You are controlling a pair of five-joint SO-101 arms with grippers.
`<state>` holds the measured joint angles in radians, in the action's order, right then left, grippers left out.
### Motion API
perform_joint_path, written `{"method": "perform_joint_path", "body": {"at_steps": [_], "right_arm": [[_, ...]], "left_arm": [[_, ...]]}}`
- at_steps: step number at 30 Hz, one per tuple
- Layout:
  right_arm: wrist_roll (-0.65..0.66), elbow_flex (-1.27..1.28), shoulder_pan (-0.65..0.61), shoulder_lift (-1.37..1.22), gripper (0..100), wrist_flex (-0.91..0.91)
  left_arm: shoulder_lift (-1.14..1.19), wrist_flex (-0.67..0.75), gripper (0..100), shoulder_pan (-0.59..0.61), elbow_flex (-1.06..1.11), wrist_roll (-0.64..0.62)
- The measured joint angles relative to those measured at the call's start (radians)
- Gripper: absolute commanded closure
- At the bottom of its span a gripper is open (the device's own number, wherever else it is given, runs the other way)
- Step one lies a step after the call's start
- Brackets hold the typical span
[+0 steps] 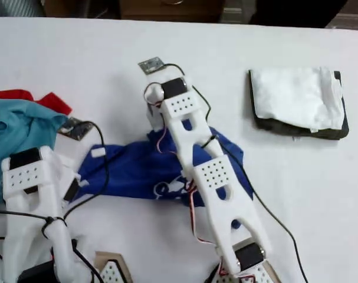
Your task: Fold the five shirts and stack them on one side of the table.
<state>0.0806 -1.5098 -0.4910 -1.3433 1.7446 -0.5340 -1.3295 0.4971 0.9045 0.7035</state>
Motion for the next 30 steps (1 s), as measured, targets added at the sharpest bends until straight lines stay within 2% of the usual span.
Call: {"method": "perform_joint_path", "body": {"at_steps": [3,5,13,18,21,24,30], "right_arm": [[0.000,0.000,0.002,0.000,98.8,0.000],[0.000,-0.006,0.006,0.000,95.5,0.000],[0.000,-0.015,0.072,-0.002,98.1,0.000],[0.000,-0.020,0.167,0.048,98.1,0.002],[0.018,-0.014,0.239,0.141,98.1,0.002],[0.054,0.052,0.273,0.273,98.1,0.002],[0.071,0.427,0.282,0.661,98.1,0.002]], "left_arm": [[0.000,0.000,97,0.000,0.000,0.000],[0.000,0.000,97,0.000,0.000,0.000],[0.000,0.000,97,0.000,0.000,0.000],[0.000,0.000,97,-0.008,0.000,0.000],[0.000,-0.005,97,-0.057,-0.012,-0.011],[0.000,-0.032,97,-0.137,-0.087,-0.097],[0.000,-0.092,97,-0.267,-0.296,-0.195]]}}
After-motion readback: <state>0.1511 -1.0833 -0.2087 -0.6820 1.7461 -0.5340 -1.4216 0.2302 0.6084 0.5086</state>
